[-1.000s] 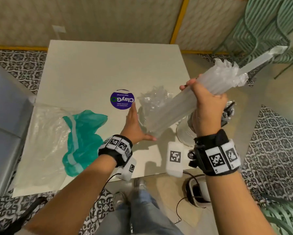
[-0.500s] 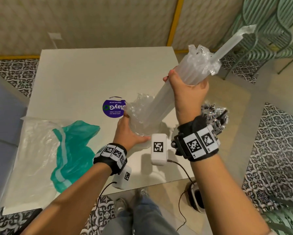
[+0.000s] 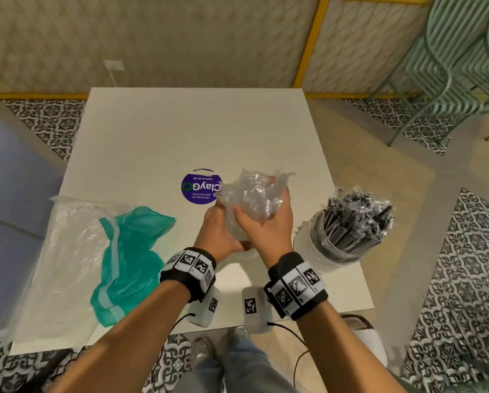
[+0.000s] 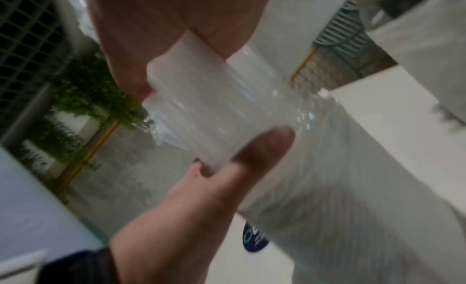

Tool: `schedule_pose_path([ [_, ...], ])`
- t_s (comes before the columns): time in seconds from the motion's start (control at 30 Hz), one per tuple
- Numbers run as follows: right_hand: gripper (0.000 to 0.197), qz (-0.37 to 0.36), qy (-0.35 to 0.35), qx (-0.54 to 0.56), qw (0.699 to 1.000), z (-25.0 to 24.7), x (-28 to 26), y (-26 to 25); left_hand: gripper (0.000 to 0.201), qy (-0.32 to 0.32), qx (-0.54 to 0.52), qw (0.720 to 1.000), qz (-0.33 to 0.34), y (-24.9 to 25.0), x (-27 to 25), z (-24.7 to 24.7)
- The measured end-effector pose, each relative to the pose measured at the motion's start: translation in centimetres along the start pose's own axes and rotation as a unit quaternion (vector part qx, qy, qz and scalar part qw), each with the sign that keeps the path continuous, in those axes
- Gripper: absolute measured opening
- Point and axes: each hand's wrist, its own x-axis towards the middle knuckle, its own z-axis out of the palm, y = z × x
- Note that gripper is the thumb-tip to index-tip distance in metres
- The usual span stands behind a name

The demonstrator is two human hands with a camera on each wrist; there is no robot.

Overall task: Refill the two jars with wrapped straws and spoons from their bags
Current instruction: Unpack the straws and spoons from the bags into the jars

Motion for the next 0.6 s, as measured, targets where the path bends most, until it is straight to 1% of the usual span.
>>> schedule_pose_path([
  [0.07, 0.090, -0.060, -0.053, -0.039, 0.996, -0.8, 0.2, -1.1, 0.080, -0.004, -0.002, 1.000, 0.000, 0.5, -0.3, -0.2],
  [0.1, 0.090, -0.074, -0.072, -0.053, 0.993, -1.1, 0.4, -1.7, 0.080, -0.010, 0.004, 1.000, 0.008, 0.8, -0.3, -0.2],
  [0.13, 0.081, -0.084, -0.081, -0.058, 0.991, -1.2, 0.6, -2.2, 0.084, -0.010, 0.007, 1.000, 0.014, 0.8, -0.3, -0.3],
  [0.2, 0.047, -0.110, -0.071, -0.055, 0.990, -1.0, 1.0, -2.3, 0.092, -0.010, 0.018, 1.000, 0.004, 1.3, -0.5, -0.6],
  [0.23, 0.032, -0.131, -0.050, -0.067, 0.988, -0.8, 1.3, -2.0, 0.093, -0.010, 0.028, 1.000, 0.003, 1.2, -0.4, -0.6],
  [0.27, 0.024, -0.156, -0.030, -0.088, 0.983, -0.7, 1.5, -1.5, 0.094, -0.006, 0.032, 0.999, 0.008, 1.2, -0.5, -0.6],
  [0.3, 0.023, -0.180, -0.014, -0.121, 0.976, -0.7, 1.6, -0.8, 0.094, -0.008, 0.040, 0.999, 0.013, 1.2, -0.5, -0.6],
  [0.37, 0.025, -0.218, 0.001, -0.209, 0.953, -1.0, 1.4, 1.1, 0.091, -0.007, 0.043, 0.998, 0.042, 1.8, -0.8, -0.7],
  [0.4, 0.024, -0.237, -0.004, -0.241, 0.941, -1.3, 1.3, 2.1, 0.087, -0.007, 0.039, 0.998, 0.048, 2.2, -1.0, -0.6],
  [0.47, 0.024, -0.256, -0.024, -0.265, 0.930, -1.7, 1.1, 3.6, 0.085, -0.003, 0.024, 0.998, 0.052, 3.2, -1.7, -0.4],
  [0.53, 0.031, -0.233, -0.057, -0.256, 0.936, -2.1, 1.1, 3.6, 0.088, 0.002, 0.026, 0.998, 0.049, 3.2, -2.0, 0.1],
  [0.57, 0.043, -0.213, -0.074, -0.235, 0.946, -2.3, 1.0, 3.3, 0.090, -0.006, 0.032, 0.999, 0.038, 3.0, -2.1, 0.3],
  [0.6, 0.062, -0.194, -0.086, -0.198, 0.957, -2.7, 0.9, 2.7, 0.094, -0.012, 0.032, 0.999, 0.023, 2.8, -2.1, 0.5],
])
